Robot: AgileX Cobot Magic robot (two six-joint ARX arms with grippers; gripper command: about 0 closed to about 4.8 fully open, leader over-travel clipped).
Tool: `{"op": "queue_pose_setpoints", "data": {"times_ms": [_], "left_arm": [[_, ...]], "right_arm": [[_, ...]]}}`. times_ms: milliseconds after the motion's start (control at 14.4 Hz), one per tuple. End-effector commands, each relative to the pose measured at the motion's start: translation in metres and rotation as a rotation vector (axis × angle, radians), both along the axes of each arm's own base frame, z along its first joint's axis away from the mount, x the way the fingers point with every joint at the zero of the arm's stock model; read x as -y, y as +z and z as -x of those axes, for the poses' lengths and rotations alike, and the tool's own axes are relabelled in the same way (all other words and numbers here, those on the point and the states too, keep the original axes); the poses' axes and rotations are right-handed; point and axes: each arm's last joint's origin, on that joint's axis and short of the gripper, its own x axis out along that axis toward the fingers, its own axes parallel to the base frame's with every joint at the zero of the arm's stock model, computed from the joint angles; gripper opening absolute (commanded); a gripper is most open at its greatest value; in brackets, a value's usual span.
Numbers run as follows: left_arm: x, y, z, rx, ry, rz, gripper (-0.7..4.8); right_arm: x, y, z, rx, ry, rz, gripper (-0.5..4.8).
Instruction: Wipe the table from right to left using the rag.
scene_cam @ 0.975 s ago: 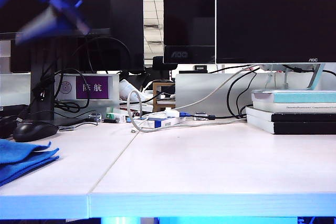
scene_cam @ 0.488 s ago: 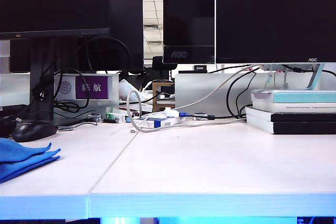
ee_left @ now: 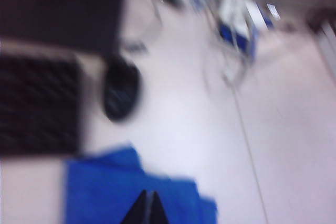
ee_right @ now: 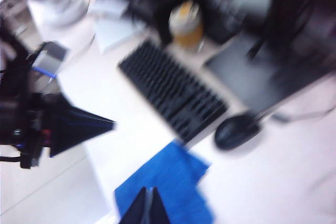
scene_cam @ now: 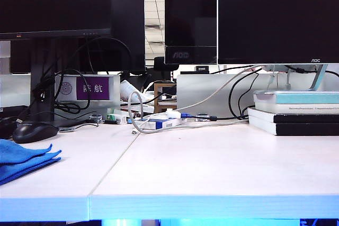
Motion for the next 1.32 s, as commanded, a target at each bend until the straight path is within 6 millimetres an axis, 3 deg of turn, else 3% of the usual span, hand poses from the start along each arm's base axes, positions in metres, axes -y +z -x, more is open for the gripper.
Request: {"op": "queue_pose_setpoints", "data": {"times_ms": [70,209,418,557,836,1045,1254,1324], "left_arm": [[0.012,0.048,0.017,0.146,0.097,-0.084,-0.05],[0.028,0.074,0.043,0.285,0.13,-0.016,-0.05],[0.045,0.098,0.088,0.539,0.13,-0.066,-0.05],[0.049,0.102,0.11,0.608,0.139,-0.101,-0.05],[0.05,0.102,0.134,0.656,0.242,-0.156,-0.05],[0.052,0.098,0.134,0.629,0.186,-0.145,-0.05],[0.052,0.093,0.134,0.584,0.18,-0.179,-0.06],[0.052,0.092,0.133,0.58,0.181,-0.181,-0.05]], "right_arm": [[0.043,0.039,0.036,0.134,-0.101,0.003,-0.01],[0.072,0.061,0.059,0.234,-0.144,0.0,-0.01],[0.129,0.086,0.103,0.337,-0.307,0.036,-0.01],[0.156,0.09,0.124,0.348,-0.4,0.077,-0.01],[0.191,0.089,0.154,0.341,-0.444,0.114,-0.01],[0.199,0.069,0.159,0.343,-0.481,0.135,-0.01],[0.2,0.022,0.16,0.363,-0.49,0.094,-0.01],[0.202,-0.005,0.162,0.381,-0.498,0.05,-0.01]]}}
